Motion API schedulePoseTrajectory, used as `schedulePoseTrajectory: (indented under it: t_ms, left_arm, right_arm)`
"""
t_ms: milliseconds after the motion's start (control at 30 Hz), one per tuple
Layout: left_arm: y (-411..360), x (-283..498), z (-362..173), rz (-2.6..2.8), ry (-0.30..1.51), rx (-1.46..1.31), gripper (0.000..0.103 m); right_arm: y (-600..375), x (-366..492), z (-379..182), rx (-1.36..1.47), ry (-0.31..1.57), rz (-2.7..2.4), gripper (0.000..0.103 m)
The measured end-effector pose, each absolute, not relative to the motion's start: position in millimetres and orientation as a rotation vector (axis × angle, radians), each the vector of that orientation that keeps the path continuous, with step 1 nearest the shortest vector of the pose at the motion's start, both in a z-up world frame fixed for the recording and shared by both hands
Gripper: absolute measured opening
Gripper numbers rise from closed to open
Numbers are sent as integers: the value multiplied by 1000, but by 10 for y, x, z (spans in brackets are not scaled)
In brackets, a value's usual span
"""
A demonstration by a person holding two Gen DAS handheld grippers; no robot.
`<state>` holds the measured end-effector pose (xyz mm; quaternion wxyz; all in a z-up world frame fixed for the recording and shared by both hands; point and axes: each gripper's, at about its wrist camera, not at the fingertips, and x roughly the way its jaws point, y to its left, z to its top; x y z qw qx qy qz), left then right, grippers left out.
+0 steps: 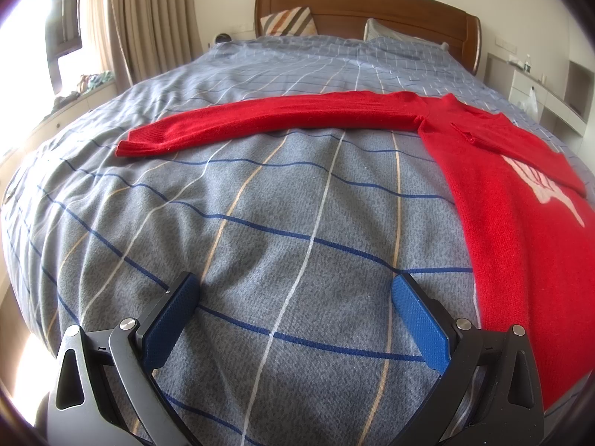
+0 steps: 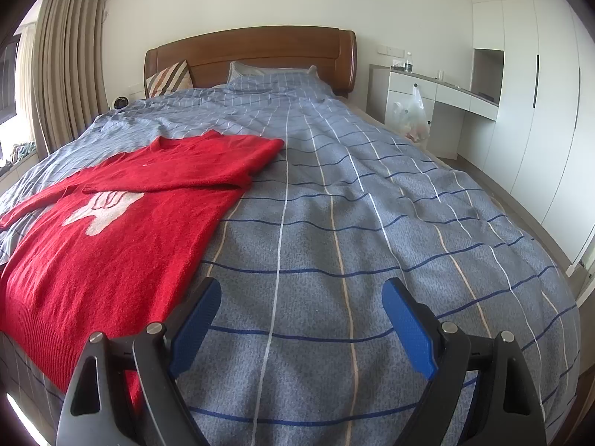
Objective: Fold small clothes
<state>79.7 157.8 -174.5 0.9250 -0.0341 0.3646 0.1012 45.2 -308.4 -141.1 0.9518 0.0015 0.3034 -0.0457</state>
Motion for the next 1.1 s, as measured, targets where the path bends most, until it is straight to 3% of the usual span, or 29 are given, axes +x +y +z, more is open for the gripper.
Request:
schedulePoseTrajectory:
  t_ms: [400, 567, 867, 1100]
  left_arm:
    - [1593, 798, -1725, 198, 758, -80, 103]
    - [1757, 762, -1477, 158, 761, -141, 103]
    - [2828, 1196, -776, 205, 702, -384, 103]
    - [3745, 1474, -765, 377, 685, -579, 102]
  right_arm:
    - [-3082, 444, -1401, 4, 617, -93, 88]
    - [-3090, 445, -1394, 7, 617, -95, 88]
    - [-3139, 445, -1373, 23, 604, -82, 88]
    - [-3152, 461, -1401, 29, 615, -84, 88]
